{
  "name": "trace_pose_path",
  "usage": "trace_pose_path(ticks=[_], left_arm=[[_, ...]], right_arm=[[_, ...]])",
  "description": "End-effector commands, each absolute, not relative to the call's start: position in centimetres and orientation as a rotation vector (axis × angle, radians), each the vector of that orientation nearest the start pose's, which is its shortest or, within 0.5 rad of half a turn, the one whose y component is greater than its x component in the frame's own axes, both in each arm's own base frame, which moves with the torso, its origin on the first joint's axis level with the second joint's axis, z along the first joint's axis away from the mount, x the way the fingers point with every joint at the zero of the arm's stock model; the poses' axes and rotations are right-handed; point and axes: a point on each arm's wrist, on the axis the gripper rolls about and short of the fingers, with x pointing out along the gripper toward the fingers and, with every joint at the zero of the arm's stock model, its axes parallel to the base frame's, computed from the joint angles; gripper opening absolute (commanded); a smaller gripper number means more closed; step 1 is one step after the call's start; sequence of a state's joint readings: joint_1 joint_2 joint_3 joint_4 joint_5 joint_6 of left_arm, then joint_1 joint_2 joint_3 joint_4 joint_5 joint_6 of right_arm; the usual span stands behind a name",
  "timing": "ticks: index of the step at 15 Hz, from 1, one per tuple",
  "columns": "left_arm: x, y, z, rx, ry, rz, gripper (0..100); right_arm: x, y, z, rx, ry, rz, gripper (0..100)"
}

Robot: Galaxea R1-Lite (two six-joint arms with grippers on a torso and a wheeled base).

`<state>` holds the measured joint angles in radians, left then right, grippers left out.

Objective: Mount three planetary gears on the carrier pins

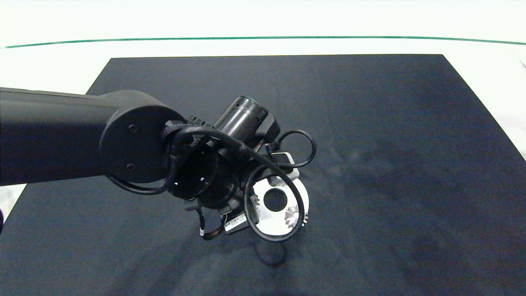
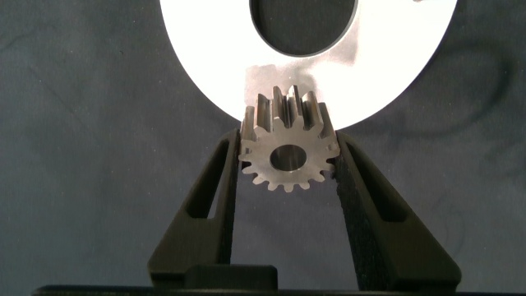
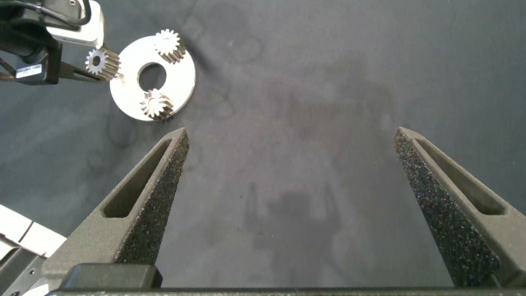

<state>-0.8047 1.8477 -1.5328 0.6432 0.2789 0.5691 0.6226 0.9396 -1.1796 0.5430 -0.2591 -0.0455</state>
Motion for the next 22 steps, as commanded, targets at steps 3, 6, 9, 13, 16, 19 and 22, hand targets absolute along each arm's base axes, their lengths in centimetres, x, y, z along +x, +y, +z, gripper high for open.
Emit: trace_pose_path(ticks=[3,6,9,13,16,19,22], left_arm=[[23.4,-23.4,22.0,1.032,0.696,-0.727,28],[23.4,-23.4,22.0,1.032,0.696,-0.727,100],[23.4,-23.4,22.0,1.032,0.696,-0.727,100],[23.4,-23.4,22.0,1.031,0.696,-0.725,100],[23.4,-23.4,22.1,1.030,0.695,-0.724,100],[23.4,-23.1,22.5,1.020,0.686,-0.716,100],[23.3,-21.6,25.0,0.972,0.624,-0.672,100]], right_arm=[[6.2,3.8,32.6,-0.178,0.272,0.366,100],[6.2,3.7,32.6,-0.177,0.271,0.366,100],[6.2,3.7,32.6,-0.179,0.270,0.366,100],[6.2,3.7,32.6,-0.177,0.271,0.366,100],[6.2,3.7,32.6,-0.177,0.271,0.366,100],[6.3,3.8,32.6,-0.181,0.275,0.366,100],[6.3,3.8,32.6,-0.181,0.276,0.366,100]])
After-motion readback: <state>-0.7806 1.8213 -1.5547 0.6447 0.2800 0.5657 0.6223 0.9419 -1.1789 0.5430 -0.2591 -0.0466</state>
